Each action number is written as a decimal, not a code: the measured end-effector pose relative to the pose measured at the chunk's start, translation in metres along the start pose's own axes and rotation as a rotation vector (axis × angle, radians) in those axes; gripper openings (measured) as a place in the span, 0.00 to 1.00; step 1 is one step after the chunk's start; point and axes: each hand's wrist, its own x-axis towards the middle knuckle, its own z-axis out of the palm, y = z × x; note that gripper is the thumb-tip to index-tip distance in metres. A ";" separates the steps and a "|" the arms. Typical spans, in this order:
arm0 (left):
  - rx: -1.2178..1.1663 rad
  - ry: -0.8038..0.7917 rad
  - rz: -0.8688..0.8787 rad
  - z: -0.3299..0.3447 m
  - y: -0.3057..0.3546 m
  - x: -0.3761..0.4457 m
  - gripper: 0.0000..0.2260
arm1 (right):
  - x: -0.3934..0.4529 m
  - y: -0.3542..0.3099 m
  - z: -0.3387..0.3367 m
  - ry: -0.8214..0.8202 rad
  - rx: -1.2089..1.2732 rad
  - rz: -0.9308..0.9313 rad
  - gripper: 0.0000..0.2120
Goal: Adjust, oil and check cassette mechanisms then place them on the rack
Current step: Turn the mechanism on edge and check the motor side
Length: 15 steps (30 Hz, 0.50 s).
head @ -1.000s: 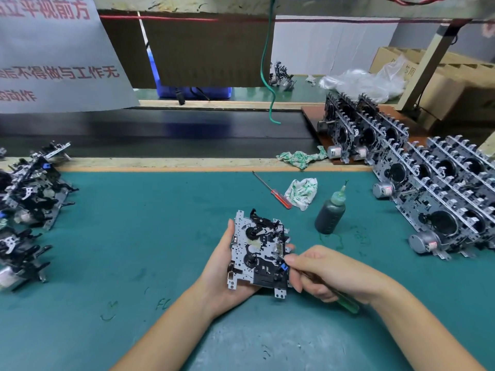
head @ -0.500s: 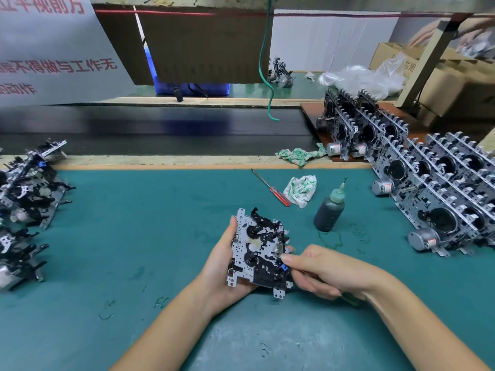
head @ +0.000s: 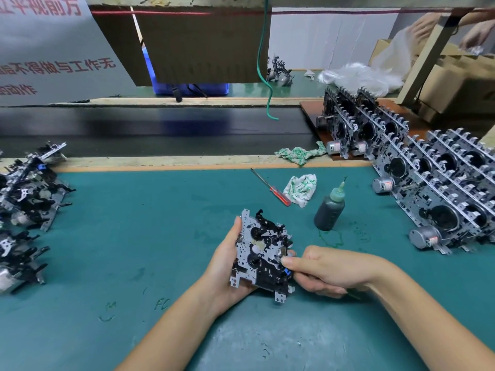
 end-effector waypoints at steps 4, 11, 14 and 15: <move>0.020 0.000 0.014 0.004 -0.001 -0.006 0.32 | -0.002 0.003 0.000 0.000 -0.003 -0.036 0.32; -0.153 -0.091 0.072 0.003 -0.002 -0.013 0.38 | -0.010 0.010 0.001 0.162 0.323 -0.212 0.28; -0.258 -0.114 0.087 0.006 0.000 -0.018 0.41 | -0.004 0.012 -0.003 0.375 0.507 -0.356 0.21; -0.293 -0.117 0.086 0.007 0.001 -0.019 0.42 | -0.002 0.013 -0.004 0.428 0.532 -0.388 0.19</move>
